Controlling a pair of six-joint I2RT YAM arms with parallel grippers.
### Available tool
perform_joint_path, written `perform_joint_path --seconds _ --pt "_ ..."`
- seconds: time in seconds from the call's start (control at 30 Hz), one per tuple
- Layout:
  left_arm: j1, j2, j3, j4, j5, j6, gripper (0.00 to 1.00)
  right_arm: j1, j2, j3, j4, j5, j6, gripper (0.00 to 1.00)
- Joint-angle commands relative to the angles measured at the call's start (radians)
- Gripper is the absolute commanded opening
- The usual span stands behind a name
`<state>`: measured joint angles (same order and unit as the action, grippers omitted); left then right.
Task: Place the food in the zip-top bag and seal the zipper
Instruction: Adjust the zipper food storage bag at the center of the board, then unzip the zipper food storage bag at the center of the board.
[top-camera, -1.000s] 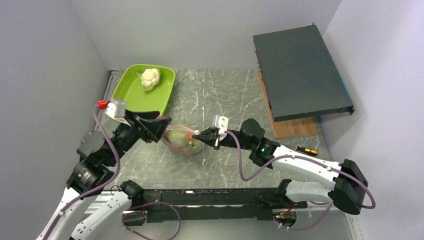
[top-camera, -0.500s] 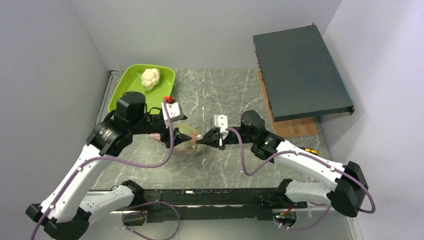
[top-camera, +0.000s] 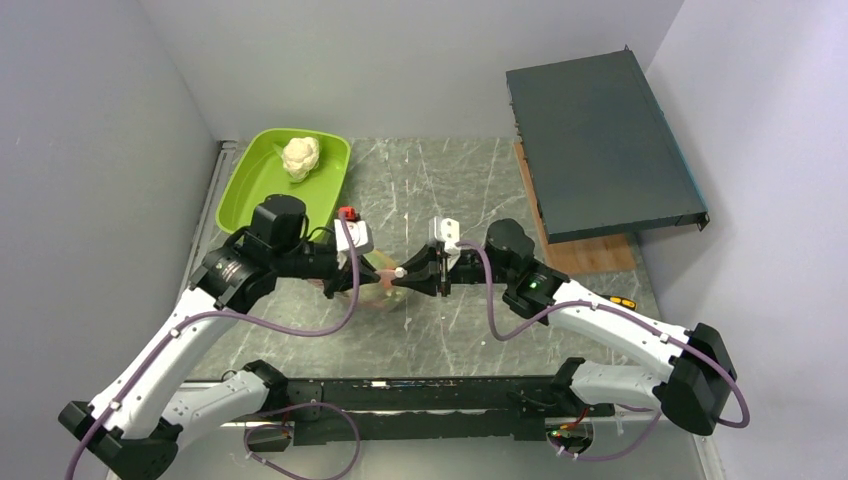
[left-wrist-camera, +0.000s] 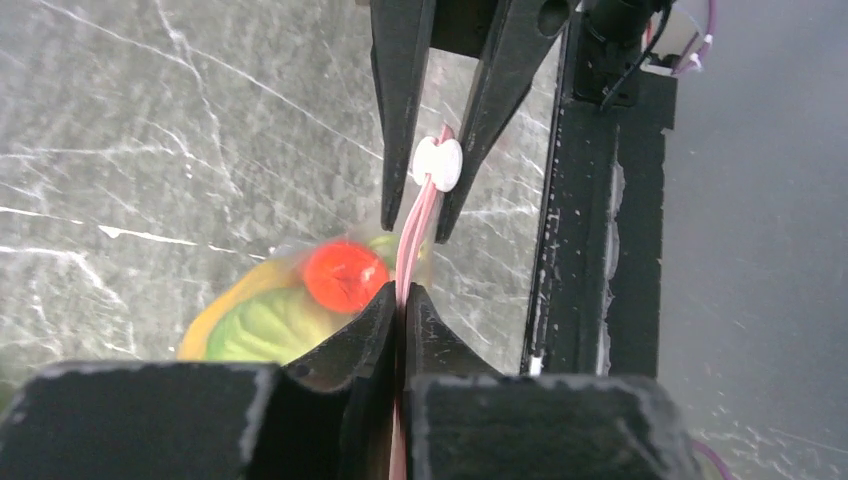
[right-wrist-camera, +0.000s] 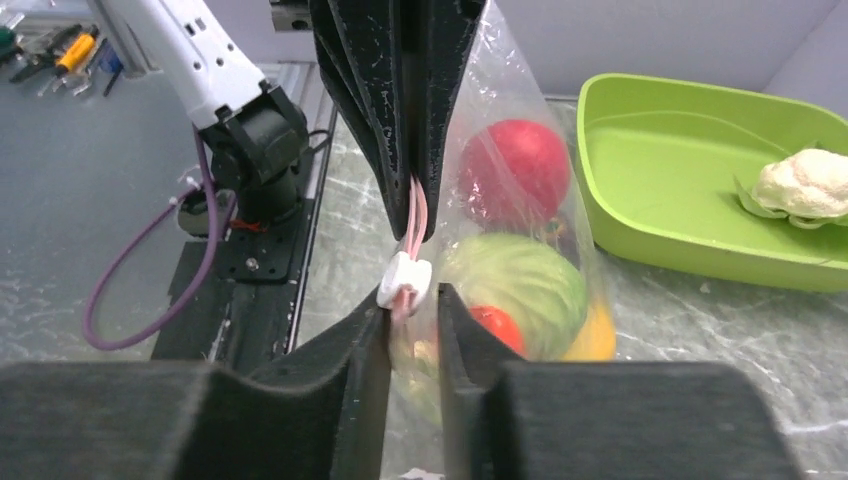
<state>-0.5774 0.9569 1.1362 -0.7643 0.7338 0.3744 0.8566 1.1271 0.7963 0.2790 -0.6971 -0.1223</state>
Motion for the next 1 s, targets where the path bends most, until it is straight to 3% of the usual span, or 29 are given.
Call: perform_joint_path --seconds 0.0,0.1,0.17,0.23,0.3,0.33,0.37,0.4,0.43,0.5,0.83,0.97 --pt "-0.001 -0.071 -0.032 0.133 -0.028 -0.057 0.05 -0.012 0.004 -0.012 0.192 -0.003 0.159 0.28" --pt "0.0 -0.121 -0.081 0.185 -0.059 -0.073 0.0 -0.017 0.027 -0.029 0.253 -0.022 0.231 0.31" --pt "-0.001 -0.145 -0.104 0.209 -0.059 -0.08 0.0 -0.019 0.037 -0.032 0.274 -0.025 0.251 0.27" --pt "0.0 -0.155 -0.111 0.21 -0.058 -0.083 0.0 -0.024 0.043 -0.04 0.307 -0.022 0.274 0.21" --pt "0.0 -0.156 -0.106 0.197 -0.041 -0.088 0.0 -0.034 0.05 -0.042 0.339 -0.042 0.293 0.05" --pt "-0.001 -0.156 -0.101 0.194 -0.028 -0.094 0.07 -0.036 0.057 -0.038 0.341 -0.053 0.292 0.0" --pt "-0.001 -0.156 -0.097 0.2 -0.014 -0.108 0.2 -0.037 0.063 -0.036 0.339 -0.061 0.288 0.0" --pt "-0.001 -0.158 -0.096 0.217 -0.001 -0.125 0.4 -0.039 0.065 -0.036 0.339 -0.067 0.281 0.0" --pt "0.0 -0.157 -0.093 0.236 0.005 -0.14 0.53 -0.04 0.068 -0.038 0.339 -0.069 0.274 0.0" --pt "0.001 -0.151 -0.083 0.276 0.009 -0.177 0.64 -0.042 0.067 -0.04 0.34 -0.082 0.266 0.0" --pt "-0.004 -0.029 0.02 0.311 0.038 -0.203 0.57 -0.044 0.077 -0.015 0.323 -0.105 0.255 0.0" --pt "-0.006 0.001 0.036 0.278 0.114 -0.176 0.46 -0.045 0.07 -0.015 0.317 -0.097 0.246 0.0"
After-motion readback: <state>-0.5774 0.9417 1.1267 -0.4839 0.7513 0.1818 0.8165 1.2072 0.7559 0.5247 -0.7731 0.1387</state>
